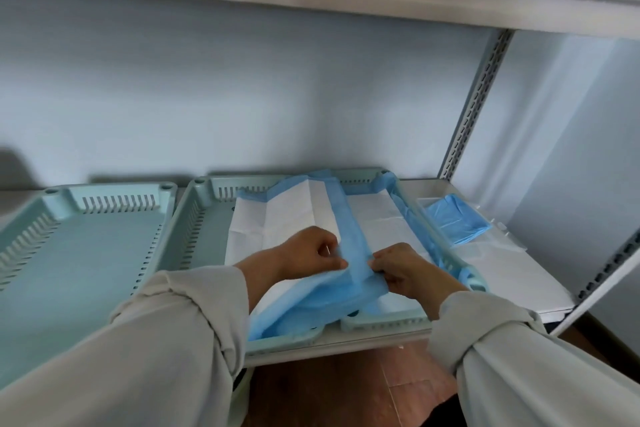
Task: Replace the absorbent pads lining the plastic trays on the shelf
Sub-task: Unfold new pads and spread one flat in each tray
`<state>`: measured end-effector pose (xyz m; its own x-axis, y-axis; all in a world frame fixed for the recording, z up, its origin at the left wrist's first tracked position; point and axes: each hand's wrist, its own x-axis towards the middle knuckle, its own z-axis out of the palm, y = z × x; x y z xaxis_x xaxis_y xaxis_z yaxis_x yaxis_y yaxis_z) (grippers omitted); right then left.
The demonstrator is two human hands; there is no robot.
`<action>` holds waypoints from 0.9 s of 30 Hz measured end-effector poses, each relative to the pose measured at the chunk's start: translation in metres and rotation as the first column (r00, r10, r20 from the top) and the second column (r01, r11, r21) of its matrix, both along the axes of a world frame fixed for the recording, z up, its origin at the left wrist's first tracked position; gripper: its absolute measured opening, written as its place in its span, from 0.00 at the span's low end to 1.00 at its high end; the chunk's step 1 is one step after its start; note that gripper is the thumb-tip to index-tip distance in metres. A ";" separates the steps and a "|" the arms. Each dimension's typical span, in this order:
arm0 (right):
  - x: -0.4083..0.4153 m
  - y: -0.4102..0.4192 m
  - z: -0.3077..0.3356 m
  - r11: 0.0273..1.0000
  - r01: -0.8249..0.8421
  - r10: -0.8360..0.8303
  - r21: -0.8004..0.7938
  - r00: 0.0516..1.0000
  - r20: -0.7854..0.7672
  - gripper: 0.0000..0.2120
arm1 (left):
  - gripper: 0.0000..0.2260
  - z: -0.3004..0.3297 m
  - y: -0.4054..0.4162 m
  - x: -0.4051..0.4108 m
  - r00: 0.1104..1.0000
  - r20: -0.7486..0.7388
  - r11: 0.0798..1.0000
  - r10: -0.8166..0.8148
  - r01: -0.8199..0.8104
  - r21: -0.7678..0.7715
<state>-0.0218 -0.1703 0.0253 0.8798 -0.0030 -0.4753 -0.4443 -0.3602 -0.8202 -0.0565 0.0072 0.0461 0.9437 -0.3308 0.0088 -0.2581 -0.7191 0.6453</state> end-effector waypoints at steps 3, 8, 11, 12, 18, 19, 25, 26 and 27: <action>-0.006 0.002 0.007 1.000 0.004 -0.004 0.030 1.000 -0.010 0.04 | 0.18 0.004 -0.006 0.002 0.966 0.195 0.982 0.172 -0.151 -0.116; -0.010 0.001 0.011 0.989 0.014 -0.007 0.145 0.999 -0.049 0.04 | 0.13 0.000 -0.032 -0.012 0.973 0.226 0.998 0.041 -0.048 0.028; -0.014 -0.002 0.014 0.992 -0.027 0.031 0.119 0.999 -0.030 0.05 | 0.09 -0.013 -0.040 -0.017 0.983 0.183 0.983 -0.035 0.000 0.184; -0.014 -0.004 0.013 0.989 -0.029 0.032 0.145 0.999 -0.017 0.07 | 0.07 -0.016 -0.042 -0.018 0.982 0.185 0.975 -0.030 -0.012 0.223; -0.014 -0.001 0.011 0.997 -0.075 0.073 -0.027 0.996 -0.046 0.12 | 0.11 -0.022 -0.044 -0.019 0.984 0.176 0.970 0.036 -0.077 0.229; -0.012 0.002 0.009 0.996 -0.041 0.041 -0.074 0.999 -0.008 0.10 | 0.12 -0.021 -0.042 -0.020 0.987 0.154 0.970 0.040 -0.075 0.232; 0.005 0.017 0.003 0.976 0.095 -0.081 -0.196 0.994 0.079 0.17 | 0.23 -0.022 -0.009 -0.030 0.991 0.055 0.916 0.120 -0.132 0.378; 0.006 0.017 0.002 0.973 0.096 -0.081 -0.208 0.994 0.080 0.18 | 0.25 -0.025 -0.003 -0.031 0.991 0.008 0.900 0.136 -0.127 0.416; 0.004 0.019 0.002 0.978 0.087 -0.076 -0.192 0.995 0.061 0.18 | 0.28 -0.030 0.003 -0.035 0.986 -0.054 0.889 0.157 -0.117 0.444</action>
<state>-0.0178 -0.1515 0.0272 0.8967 -0.1635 -0.4113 -0.4366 -0.4791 -0.7615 -0.0917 0.0106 0.0164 0.9704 -0.1495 -0.1899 -0.0942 -0.9576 0.2722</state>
